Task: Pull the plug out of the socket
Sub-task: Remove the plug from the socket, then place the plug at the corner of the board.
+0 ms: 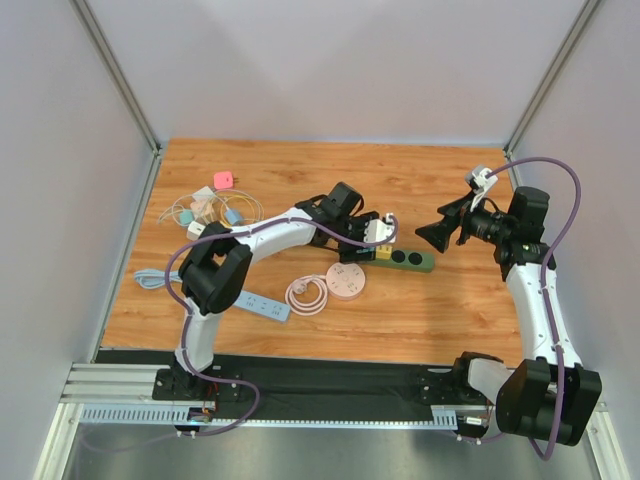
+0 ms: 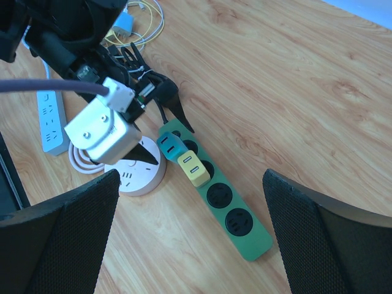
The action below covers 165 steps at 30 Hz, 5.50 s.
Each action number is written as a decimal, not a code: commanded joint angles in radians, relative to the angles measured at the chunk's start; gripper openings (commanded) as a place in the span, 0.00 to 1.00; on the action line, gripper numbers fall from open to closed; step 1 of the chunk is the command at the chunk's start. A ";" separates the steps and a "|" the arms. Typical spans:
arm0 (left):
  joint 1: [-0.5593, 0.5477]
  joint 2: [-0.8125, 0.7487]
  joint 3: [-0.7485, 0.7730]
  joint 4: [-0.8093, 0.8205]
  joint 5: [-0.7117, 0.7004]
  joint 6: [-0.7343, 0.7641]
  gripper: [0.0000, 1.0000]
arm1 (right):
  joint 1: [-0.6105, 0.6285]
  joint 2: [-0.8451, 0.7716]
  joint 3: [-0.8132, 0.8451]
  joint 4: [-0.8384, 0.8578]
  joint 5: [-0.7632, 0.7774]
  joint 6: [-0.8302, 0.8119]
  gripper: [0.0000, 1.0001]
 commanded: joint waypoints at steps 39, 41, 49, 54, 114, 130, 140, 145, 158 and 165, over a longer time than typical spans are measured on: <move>0.034 -0.122 -0.044 0.346 -0.069 -0.412 0.00 | -0.004 0.206 -0.005 0.152 0.149 0.289 0.98; 0.040 -0.122 -0.041 0.364 -0.073 -0.465 0.00 | -0.004 0.212 -0.022 0.190 0.262 0.416 0.97; 0.055 -0.150 -0.066 0.554 -0.067 -0.641 0.00 | -0.004 0.238 -0.126 0.426 0.362 0.829 0.92; 0.052 -0.145 -0.060 0.651 -0.012 -0.751 0.00 | -0.002 0.266 -0.147 0.509 0.345 0.989 0.92; 0.293 -0.691 -0.628 0.671 -0.035 -0.878 0.00 | -0.117 0.123 -0.250 0.658 0.364 1.047 0.00; 0.693 -0.967 -0.943 0.723 -0.268 -1.192 0.00 | -0.131 0.106 -0.278 0.664 0.358 1.003 0.00; 0.862 -0.944 -1.001 0.712 -0.267 -1.321 0.00 | -0.134 0.122 -0.266 0.643 0.356 1.004 0.00; 0.910 -0.918 -1.001 0.706 -0.294 -1.357 0.00 | -0.136 0.122 -0.261 0.634 0.354 1.003 0.00; 1.000 -0.808 -0.978 0.705 -0.231 -1.423 0.00 | -0.139 0.126 -0.255 0.629 0.345 1.007 0.00; 1.034 -0.751 -0.972 0.704 -0.210 -1.451 0.03 | -0.142 0.131 -0.253 0.629 0.341 1.015 0.00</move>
